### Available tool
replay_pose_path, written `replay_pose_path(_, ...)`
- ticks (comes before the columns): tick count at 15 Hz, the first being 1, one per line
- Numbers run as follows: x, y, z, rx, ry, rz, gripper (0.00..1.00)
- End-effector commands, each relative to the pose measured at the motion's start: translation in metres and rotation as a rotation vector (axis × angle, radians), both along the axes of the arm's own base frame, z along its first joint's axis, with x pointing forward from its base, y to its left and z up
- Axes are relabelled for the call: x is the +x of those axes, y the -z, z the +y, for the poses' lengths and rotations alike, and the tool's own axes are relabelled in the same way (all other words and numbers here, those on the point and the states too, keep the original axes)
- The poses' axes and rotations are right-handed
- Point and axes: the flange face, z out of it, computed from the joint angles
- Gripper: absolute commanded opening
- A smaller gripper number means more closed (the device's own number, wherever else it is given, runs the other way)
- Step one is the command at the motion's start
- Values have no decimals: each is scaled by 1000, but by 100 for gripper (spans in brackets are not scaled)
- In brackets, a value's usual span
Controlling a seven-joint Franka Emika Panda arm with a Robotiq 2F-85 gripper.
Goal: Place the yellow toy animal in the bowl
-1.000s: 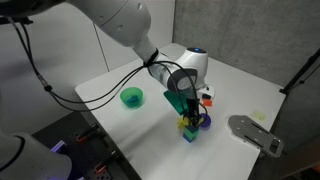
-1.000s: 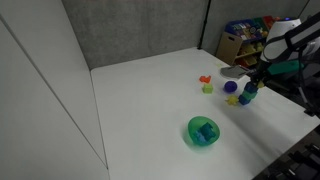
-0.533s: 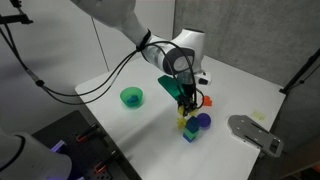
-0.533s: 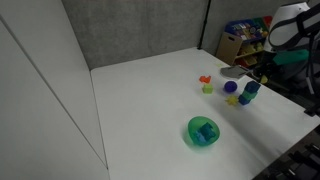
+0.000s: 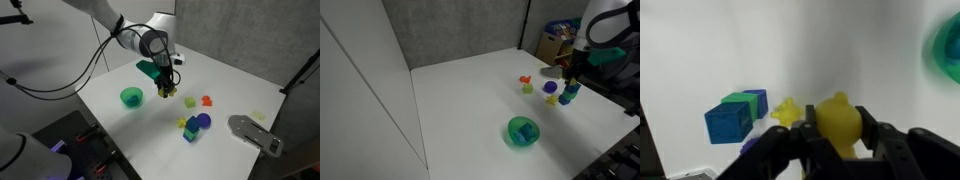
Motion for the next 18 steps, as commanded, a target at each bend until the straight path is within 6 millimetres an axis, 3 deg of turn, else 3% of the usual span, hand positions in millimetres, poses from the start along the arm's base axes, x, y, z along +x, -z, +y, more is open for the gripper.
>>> replay_pose_path(1, -10, 4, 55, 7, -100, -8, 18)
replay_pose_path(6, -23, 27, 140, 3, -263, -38, 18)
replay_pose_path(10, -36, 41, 190, -26, -362, -77, 18)
replay_pose_path(13, -41, 47, 207, -42, -386, -84, 18)
replay_pose_path(14, -39, 46, 204, -29, -385, -65, 18)
replay_pose_path(15, -40, 48, 207, -29, -390, -63, 43)
replay_pose_path(18, -40, 48, 205, -29, -388, -62, 43)
